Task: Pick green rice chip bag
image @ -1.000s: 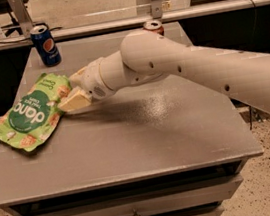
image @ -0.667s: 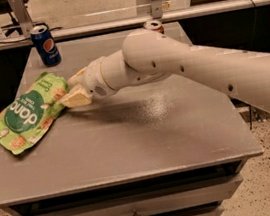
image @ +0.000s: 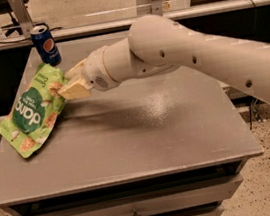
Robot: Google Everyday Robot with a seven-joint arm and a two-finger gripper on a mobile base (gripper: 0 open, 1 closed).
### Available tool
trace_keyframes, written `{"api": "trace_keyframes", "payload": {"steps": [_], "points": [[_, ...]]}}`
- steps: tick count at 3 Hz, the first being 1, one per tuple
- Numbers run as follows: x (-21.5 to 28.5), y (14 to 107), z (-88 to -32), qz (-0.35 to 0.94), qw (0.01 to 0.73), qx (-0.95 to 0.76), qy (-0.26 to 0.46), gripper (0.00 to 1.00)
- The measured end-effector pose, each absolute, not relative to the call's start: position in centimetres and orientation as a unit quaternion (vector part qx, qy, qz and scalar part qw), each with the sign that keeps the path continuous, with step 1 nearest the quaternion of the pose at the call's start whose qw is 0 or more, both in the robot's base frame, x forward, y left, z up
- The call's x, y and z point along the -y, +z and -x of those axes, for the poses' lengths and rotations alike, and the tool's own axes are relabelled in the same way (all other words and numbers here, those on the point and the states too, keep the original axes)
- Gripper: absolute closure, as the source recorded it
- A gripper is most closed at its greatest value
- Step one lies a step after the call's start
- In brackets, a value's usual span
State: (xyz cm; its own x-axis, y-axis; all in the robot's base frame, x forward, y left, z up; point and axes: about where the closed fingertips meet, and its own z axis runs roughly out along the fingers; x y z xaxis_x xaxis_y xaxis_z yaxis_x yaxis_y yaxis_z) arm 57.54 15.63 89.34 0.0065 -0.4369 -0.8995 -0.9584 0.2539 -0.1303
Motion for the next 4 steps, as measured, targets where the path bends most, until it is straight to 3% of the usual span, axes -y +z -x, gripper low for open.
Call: {"api": "trace_keyframes", "payload": {"steps": [4], "points": [[-8.9,101.2,-55.1,0.350,0.577,-0.632,0.381,1.00]]}}
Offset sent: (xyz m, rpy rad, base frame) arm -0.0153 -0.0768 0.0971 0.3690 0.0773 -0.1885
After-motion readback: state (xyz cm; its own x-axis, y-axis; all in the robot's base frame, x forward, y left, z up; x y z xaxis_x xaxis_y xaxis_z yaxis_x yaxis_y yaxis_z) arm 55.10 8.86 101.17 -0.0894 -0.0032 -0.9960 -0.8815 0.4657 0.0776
